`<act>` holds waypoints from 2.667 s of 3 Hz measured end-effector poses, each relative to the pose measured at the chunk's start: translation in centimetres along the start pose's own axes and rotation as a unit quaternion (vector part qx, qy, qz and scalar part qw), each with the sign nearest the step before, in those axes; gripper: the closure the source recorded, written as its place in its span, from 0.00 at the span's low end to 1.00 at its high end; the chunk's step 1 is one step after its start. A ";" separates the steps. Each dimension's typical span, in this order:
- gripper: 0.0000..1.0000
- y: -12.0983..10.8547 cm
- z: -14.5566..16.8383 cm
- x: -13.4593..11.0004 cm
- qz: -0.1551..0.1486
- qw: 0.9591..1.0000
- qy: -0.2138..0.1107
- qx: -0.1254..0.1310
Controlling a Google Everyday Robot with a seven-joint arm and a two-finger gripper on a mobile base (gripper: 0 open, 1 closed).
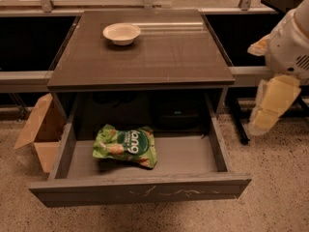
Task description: Pick green rice chip bag from top drawer and place on counter
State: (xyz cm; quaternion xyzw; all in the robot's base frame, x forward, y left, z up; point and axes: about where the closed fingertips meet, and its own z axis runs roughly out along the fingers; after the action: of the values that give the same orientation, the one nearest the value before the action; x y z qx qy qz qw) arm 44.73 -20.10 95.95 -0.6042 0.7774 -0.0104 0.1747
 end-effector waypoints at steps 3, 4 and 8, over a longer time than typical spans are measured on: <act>0.00 0.4 6.1 -4.5 0.025 0.994 -0.100 -0.029; 0.00 2.7 12.7 -9.2 -0.028 0.989 -0.122 -0.085; 0.00 6.7 28.5 -20.4 -0.049 0.965 -0.203 -0.159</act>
Offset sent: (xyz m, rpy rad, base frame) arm 0.0329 0.0800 -0.0658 0.3379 0.0156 0.0069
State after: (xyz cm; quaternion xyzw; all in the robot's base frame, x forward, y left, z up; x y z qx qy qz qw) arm 50.78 6.50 72.93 -0.6510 0.6869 0.2271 0.2297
